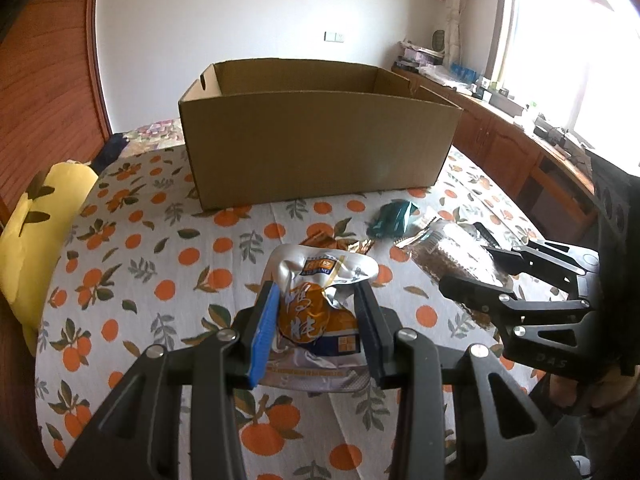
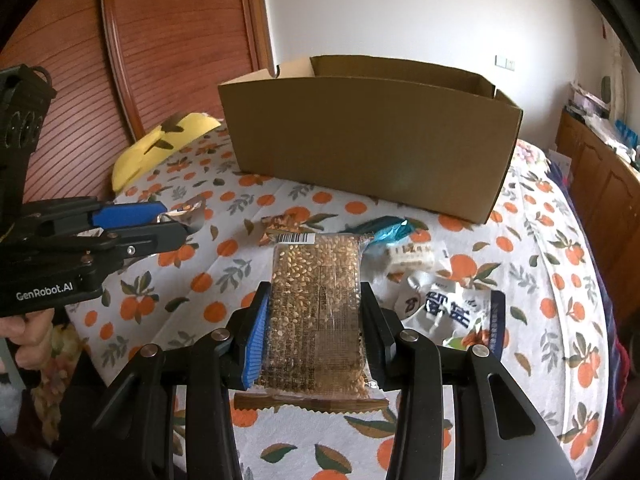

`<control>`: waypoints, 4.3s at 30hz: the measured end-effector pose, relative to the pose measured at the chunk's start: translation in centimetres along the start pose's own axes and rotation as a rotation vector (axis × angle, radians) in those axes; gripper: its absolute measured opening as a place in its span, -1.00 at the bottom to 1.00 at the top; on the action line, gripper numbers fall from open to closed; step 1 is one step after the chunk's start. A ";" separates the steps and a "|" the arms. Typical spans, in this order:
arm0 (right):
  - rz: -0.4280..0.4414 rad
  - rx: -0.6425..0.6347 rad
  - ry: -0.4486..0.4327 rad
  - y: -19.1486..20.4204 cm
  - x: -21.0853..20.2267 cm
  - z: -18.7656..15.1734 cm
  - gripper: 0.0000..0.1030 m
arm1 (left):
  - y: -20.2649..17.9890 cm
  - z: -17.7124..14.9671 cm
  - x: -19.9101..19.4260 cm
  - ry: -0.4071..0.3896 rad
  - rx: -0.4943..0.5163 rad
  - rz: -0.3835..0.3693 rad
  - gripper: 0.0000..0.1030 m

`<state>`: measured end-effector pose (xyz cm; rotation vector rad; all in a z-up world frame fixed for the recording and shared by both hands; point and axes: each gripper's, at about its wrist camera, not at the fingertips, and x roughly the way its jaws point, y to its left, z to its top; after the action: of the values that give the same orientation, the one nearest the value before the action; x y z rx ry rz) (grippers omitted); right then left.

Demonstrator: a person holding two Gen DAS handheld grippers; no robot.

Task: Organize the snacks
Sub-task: 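Lift both held packets and carry them over the cardboard box, then lower both packets into the box and open both tools, then withdraw both open tools from the box back toward the remaining snacks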

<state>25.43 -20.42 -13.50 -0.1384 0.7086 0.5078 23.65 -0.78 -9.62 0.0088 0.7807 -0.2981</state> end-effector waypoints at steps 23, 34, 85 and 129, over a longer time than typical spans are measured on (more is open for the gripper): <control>0.013 0.016 0.015 -1.6 -1.8 2.6 -0.20 | -0.6 3.4 -0.4 -0.022 -0.014 -0.057 -0.27; 0.000 -0.053 -0.015 -1.9 -4.4 7.3 -0.20 | -0.3 8.4 -2.2 -0.061 0.001 -0.063 -0.27; -0.063 -0.011 -0.034 -10.5 9.1 17.7 -0.20 | 3.7 17.6 11.9 0.014 -0.044 -0.056 -0.21; -0.021 0.020 -0.057 -8.5 -2.7 7.2 0.68 | -1.6 6.3 1.7 -0.042 -0.025 -0.039 0.11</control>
<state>32.11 -26.80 -6.68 -0.1126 0.6554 0.4825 28.73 -3.50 -6.19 -0.0365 0.7439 -0.3249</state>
